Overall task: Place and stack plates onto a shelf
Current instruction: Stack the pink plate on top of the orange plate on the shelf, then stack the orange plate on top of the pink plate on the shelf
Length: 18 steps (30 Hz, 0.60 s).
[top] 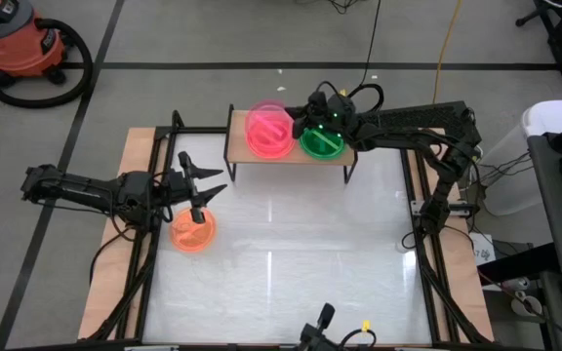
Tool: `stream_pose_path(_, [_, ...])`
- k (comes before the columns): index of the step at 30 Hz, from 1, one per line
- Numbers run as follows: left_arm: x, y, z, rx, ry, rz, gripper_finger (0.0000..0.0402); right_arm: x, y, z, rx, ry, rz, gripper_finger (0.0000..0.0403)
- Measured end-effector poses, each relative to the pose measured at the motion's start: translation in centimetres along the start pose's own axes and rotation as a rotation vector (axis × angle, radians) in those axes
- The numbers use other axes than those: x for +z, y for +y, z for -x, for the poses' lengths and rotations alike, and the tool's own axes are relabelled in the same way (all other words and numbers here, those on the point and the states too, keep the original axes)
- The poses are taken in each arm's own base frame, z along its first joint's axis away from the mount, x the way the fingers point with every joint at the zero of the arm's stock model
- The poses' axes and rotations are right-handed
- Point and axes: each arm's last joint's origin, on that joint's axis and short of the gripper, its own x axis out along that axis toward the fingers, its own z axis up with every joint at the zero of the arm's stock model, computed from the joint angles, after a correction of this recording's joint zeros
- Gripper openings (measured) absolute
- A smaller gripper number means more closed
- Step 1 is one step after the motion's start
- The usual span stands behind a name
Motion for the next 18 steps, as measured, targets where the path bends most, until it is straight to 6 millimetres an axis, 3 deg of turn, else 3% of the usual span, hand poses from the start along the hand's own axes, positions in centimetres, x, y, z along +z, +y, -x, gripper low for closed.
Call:
stream_pose_path(8, [0.00,0.00,0.00,0.001,0.000,-0.010,0.0186,-0.25,-0.06,-0.14,0.001,0.010,0.016,0.0013])
stream_pose_path(18, [-0.01,0.00,0.00,0.000,0.001,-0.011,0.0186,-0.15,0.66,0.00,0.088,0.032,0.028,0.0125])
